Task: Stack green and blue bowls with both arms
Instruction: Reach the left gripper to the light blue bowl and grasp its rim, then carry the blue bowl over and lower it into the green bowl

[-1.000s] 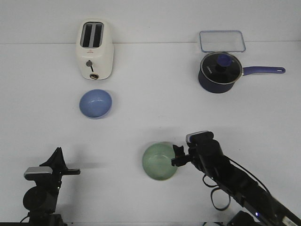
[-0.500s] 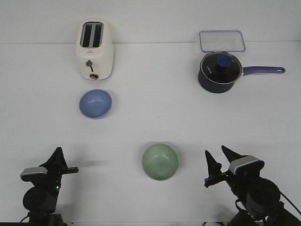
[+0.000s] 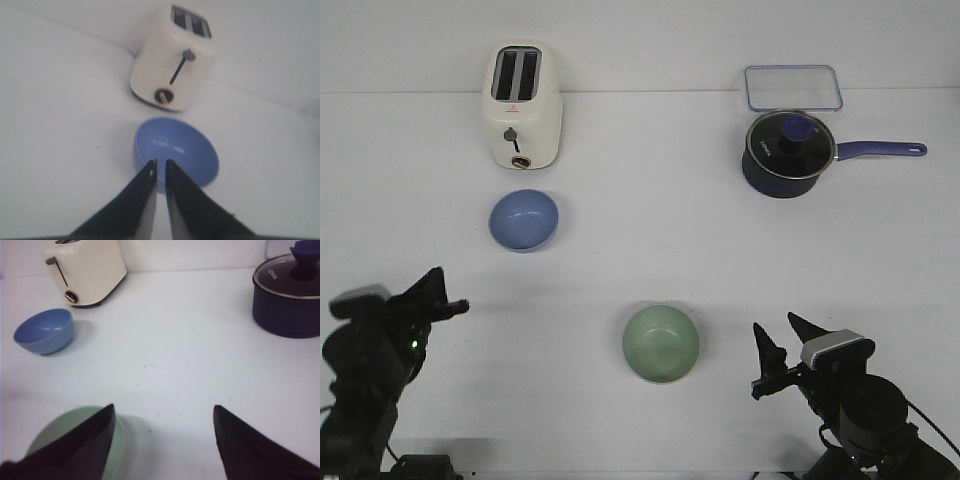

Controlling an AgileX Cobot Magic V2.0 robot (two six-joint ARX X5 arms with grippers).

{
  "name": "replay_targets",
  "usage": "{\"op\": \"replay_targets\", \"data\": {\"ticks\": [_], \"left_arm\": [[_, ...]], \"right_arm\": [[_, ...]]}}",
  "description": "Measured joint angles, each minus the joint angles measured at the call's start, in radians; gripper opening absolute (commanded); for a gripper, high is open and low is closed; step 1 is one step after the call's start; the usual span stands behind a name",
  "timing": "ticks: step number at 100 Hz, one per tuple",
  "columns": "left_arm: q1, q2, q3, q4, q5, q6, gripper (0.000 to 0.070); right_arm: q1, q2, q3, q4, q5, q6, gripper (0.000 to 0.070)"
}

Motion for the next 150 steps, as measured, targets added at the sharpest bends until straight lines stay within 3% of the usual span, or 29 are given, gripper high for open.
{"op": "replay_targets", "data": {"ticks": [4, 10, 29, 45, 57, 78, 102, 132, 150], "left_arm": [[0.000, 0.115, 0.083, -0.055, 0.018, 0.026, 0.0423], [0.000, 0.280, 0.199, -0.121, 0.033, 0.059, 0.0501], [-0.002, 0.720, 0.460, -0.237, 0.040, 0.116, 0.0501], [-0.002, 0.938, 0.587, -0.238, 0.070, 0.122, 0.0494], [-0.002, 1.020, 0.593, -0.204, 0.071, 0.123, 0.0416], [-0.004, 1.093, 0.593, -0.155, 0.072, 0.123, 0.0404], [-0.027, 1.114, 0.593, -0.128, 0.071, 0.123, 0.0002], [-0.052, 1.044, 0.592, -0.146, 0.085, 0.142, 0.0010], [-0.139, 0.801, 0.596, -0.169, 0.196, 0.141, 0.0009]], "right_arm": [[0.000, 0.000, 0.000, 0.000, 0.000, 0.000, 0.0408], [0.000, 0.000, 0.000, 0.000, 0.000, 0.000, 0.0408], [0.000, 0.000, 0.000, 0.002, 0.000, 0.000, 0.0408], [0.000, 0.000, 0.000, 0.003, 0.001, 0.000, 0.0408], [0.000, 0.000, 0.000, 0.004, 0.002, 0.000, 0.0408], [0.000, 0.000, 0.000, 0.007, 0.004, 0.000, 0.0408], [0.000, 0.000, 0.000, 0.012, 0.027, 0.000, 0.0408], [0.000, 0.000, 0.000, 0.027, 0.027, 0.000, 0.0408], [0.000, 0.000, 0.000, 0.027, 0.029, -0.001, 0.0408]]}}
